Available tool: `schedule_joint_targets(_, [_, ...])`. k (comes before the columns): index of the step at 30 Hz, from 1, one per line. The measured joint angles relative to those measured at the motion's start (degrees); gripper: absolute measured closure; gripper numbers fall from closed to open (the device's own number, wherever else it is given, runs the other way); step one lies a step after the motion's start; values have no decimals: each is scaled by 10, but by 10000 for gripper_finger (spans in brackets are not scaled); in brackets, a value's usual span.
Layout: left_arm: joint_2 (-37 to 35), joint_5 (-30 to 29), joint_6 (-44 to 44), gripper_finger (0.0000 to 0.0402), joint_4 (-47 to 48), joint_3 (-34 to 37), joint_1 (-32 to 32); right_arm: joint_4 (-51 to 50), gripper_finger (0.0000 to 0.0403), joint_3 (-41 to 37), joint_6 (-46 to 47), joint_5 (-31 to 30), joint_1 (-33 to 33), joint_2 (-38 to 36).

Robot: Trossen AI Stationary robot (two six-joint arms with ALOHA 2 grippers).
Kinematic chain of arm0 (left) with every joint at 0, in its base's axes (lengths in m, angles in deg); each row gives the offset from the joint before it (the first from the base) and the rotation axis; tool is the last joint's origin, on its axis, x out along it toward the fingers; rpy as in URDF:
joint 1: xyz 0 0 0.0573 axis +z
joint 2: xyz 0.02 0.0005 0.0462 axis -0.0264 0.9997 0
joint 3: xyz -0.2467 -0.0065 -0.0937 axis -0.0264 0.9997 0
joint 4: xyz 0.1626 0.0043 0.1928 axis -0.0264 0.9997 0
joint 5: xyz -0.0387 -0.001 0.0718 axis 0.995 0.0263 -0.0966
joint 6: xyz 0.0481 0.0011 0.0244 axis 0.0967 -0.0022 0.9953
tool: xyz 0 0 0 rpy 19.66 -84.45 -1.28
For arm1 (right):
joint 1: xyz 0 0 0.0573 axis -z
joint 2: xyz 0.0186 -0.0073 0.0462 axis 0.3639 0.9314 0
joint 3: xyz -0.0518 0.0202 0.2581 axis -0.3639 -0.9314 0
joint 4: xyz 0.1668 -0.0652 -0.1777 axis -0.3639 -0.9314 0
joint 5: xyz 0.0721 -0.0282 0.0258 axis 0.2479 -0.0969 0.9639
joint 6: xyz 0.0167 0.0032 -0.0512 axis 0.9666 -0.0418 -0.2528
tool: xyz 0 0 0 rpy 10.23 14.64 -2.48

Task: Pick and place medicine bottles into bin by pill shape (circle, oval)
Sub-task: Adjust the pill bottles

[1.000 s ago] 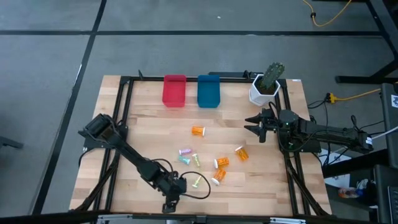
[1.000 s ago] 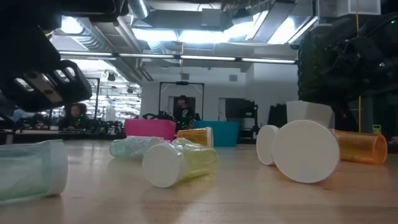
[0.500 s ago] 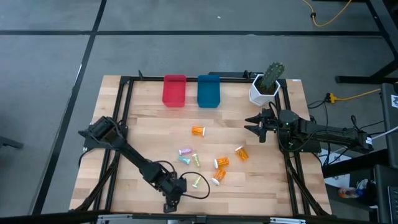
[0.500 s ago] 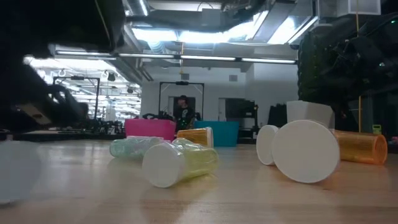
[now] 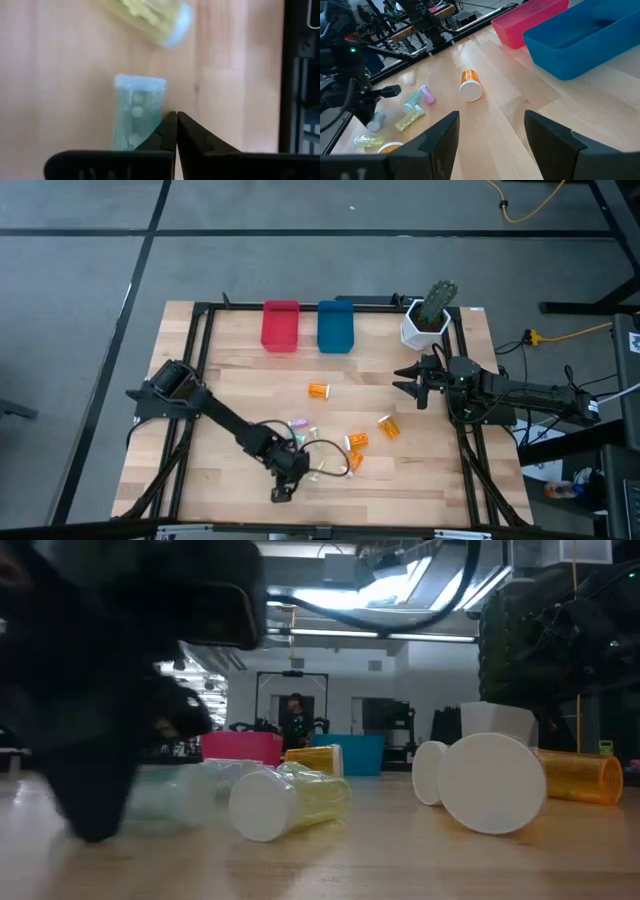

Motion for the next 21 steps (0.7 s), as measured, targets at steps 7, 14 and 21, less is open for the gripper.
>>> schedule_joint_targets(7, [-1, 20, 91, 401, 33, -1, 66, 0, 178, 0, -1, 0, 0, 0])
schedule_joint_targets(14, [-6, 23, 182, 401, 82, -1, 128, 0, 178, 0, -2, 0, 0, 0])
schedule_joint_targets(21, [-39, -46, 292, 402, 143, 4, 197, 0, 178, 0, -4, 0, 0, 0])
